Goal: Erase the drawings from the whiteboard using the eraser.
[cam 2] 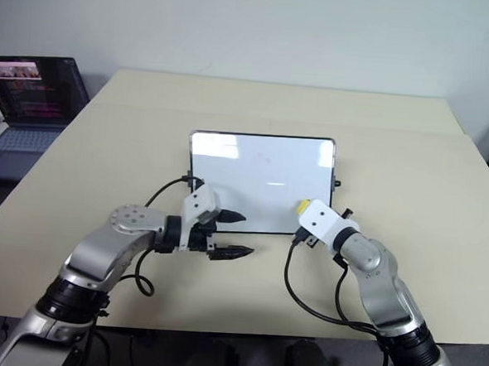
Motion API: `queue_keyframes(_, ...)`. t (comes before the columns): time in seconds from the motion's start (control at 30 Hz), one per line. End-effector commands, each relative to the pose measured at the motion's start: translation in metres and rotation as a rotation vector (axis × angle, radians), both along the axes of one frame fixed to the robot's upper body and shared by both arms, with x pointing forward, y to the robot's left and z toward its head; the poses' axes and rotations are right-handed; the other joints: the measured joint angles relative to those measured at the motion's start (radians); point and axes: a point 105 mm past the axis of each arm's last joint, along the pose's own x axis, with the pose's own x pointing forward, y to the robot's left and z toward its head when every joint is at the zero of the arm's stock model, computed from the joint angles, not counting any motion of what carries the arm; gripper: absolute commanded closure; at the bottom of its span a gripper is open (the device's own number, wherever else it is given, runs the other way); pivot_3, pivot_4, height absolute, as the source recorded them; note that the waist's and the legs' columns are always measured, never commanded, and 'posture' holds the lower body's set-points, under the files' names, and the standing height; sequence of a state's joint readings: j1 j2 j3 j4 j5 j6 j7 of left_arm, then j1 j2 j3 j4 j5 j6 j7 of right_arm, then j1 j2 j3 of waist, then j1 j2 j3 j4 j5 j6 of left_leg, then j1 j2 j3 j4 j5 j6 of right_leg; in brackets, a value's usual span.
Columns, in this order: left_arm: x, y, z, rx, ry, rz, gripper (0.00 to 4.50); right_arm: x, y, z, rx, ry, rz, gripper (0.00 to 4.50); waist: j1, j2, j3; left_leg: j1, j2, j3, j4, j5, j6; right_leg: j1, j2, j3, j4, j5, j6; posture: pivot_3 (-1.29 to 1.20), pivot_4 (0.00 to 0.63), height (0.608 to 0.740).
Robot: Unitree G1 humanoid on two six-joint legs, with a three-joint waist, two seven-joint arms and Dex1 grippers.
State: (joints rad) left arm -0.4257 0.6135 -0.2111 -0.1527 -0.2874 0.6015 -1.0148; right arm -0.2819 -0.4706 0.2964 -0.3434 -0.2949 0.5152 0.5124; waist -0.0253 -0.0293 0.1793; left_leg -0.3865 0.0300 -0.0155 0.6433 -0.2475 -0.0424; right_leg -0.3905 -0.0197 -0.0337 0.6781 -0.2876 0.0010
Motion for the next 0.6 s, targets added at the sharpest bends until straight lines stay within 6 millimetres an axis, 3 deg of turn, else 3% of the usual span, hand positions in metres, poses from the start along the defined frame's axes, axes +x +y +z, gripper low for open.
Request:
queue_keyframes(0.03, 0.002, -0.002, 0.009, 0.002, -0.045, -0.020, 0.00, -0.003, -0.008, -0.010, -0.056, 0.039, -0.008, 3.12, 0.000, 0.000, 0.000, 0.000, 0.000, 0.000, 0.000, 0.000, 0.000, 0.000, 0.000, 0.000, 0.000, 0.000, 0.000, 0.00, 0.150, 0.740)
queue_keyframes(0.2, 0.000, -0.004, 0.009, -0.001, -0.043, -0.028, 0.00, -0.005, -0.003, -0.011, -0.069, 0.048, 0.023, 3.12, -0.001, 0.000, 0.000, 0.001, 0.000, 0.000, 0.000, 0.000, 0.000, 0.001, 0.000, 0.000, 0.000, 0.000, 0.000, 0.00, 0.150, 0.740)
queue_keyframes(0.43, -0.003, -0.010, 0.010, -0.009, -0.049, -0.054, 0.00, 0.017, -0.008, 0.023, 0.000, -0.110, -0.076, 3.12, -0.002, 0.000, 0.000, 0.002, 0.000, 0.000, 0.000, 0.000, 0.000, 0.001, 0.000, 0.000, 0.001, 0.000, 0.000, 0.00, 0.150, 0.740)
queue_keyframes(0.6, -0.003, -0.011, 0.010, -0.008, -0.048, -0.058, 0.00, 0.014, -0.011, 0.011, -0.035, -0.058, -0.069, 3.12, 0.000, 0.000, 0.000, 0.001, 0.000, 0.000, 0.000, 0.000, 0.000, 0.001, 0.000, 0.000, 0.001, 0.000, 0.000, 0.00, 0.150, 0.740)
